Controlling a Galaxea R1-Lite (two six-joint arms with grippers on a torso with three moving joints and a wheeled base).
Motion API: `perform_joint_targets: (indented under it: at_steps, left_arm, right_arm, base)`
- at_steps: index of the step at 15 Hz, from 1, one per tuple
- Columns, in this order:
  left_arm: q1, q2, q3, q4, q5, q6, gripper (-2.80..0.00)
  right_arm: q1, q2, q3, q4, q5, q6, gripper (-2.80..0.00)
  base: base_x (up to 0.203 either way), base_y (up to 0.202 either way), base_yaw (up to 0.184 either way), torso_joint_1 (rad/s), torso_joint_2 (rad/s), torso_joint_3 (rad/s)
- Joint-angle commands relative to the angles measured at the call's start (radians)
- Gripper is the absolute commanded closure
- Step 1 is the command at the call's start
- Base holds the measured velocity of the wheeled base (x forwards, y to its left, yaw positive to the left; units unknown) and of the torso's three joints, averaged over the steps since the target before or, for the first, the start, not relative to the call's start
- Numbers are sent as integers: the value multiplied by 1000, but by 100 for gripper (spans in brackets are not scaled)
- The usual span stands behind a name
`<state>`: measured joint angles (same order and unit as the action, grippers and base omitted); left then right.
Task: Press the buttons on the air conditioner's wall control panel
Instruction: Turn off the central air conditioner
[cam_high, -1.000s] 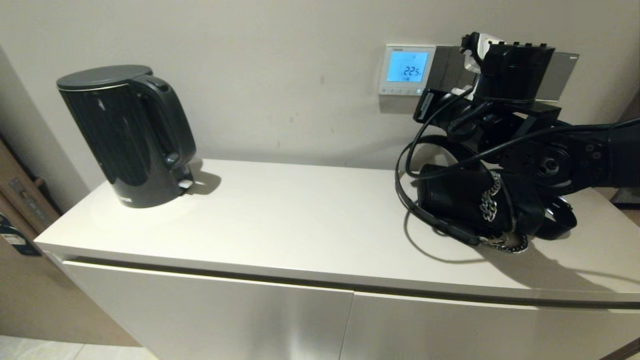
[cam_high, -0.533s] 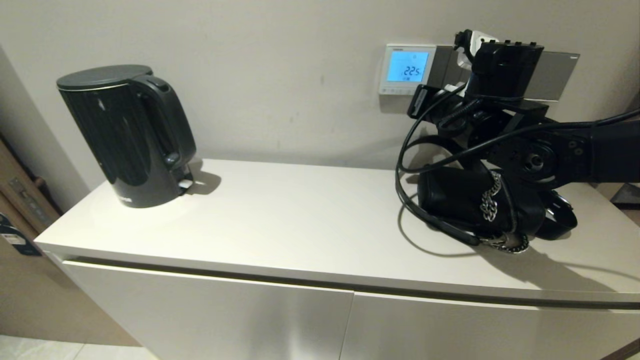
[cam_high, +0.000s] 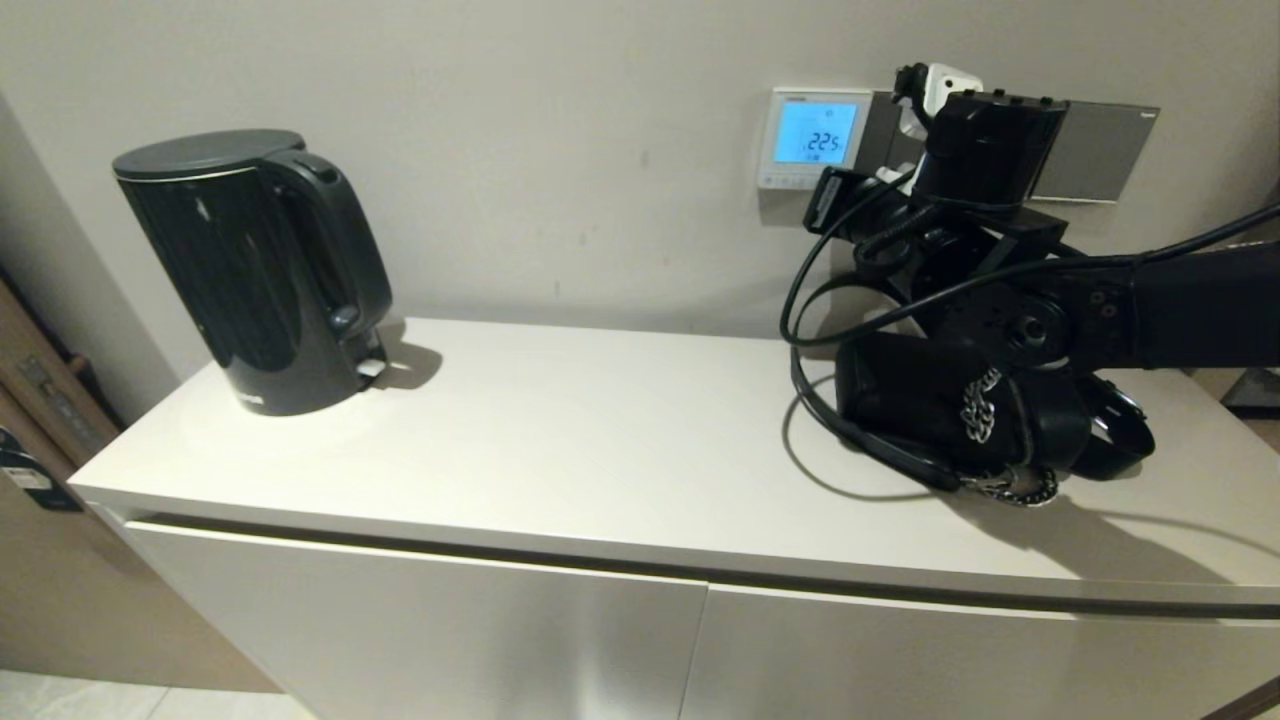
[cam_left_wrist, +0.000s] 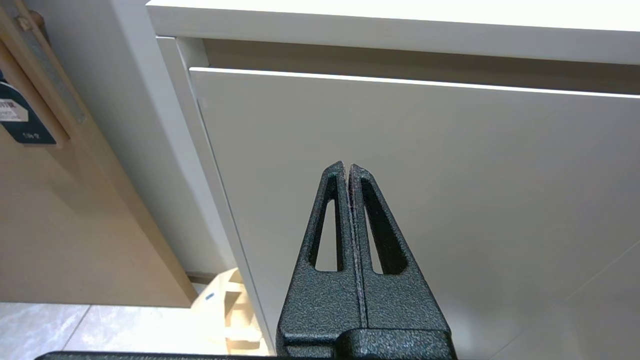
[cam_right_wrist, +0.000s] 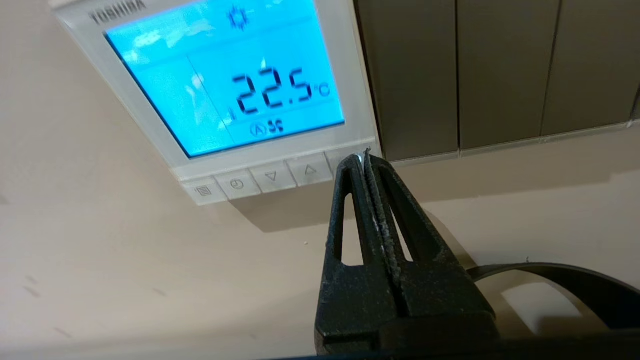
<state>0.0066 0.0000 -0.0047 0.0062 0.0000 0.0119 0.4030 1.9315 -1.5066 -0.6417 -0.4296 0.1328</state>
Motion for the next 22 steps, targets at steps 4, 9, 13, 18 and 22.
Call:
perform_joint_targets:
  at_steps: [4, 9, 13, 18, 22]
  left_arm:
    - [0, 2, 0, 0, 0, 0, 0]
    - [1, 2, 0, 0, 1, 0, 0]
    - [1, 2, 0, 0, 0, 0, 0]
    - [0, 2, 0, 0, 0, 0, 0]
    - [1, 2, 0, 0, 0, 0, 0]
  right_arm:
    - [8, 29, -11, -31, 2, -1, 0]
    - [8, 32, -14, -39, 0, -5, 0]
    - [10, 27, -5, -39, 0, -5, 0]
    - [11, -5, 6, -39, -1, -4, 0]
    - [23, -25, 19, -39, -3, -11, 0]
  base:
    - [0, 0, 0, 0, 0, 0]
    - [0, 0, 0, 0, 0, 0]
    - [0, 0, 0, 0, 0, 0]
    - [0, 0, 0, 0, 0, 0]
    - [0, 0, 0, 0, 0, 0]
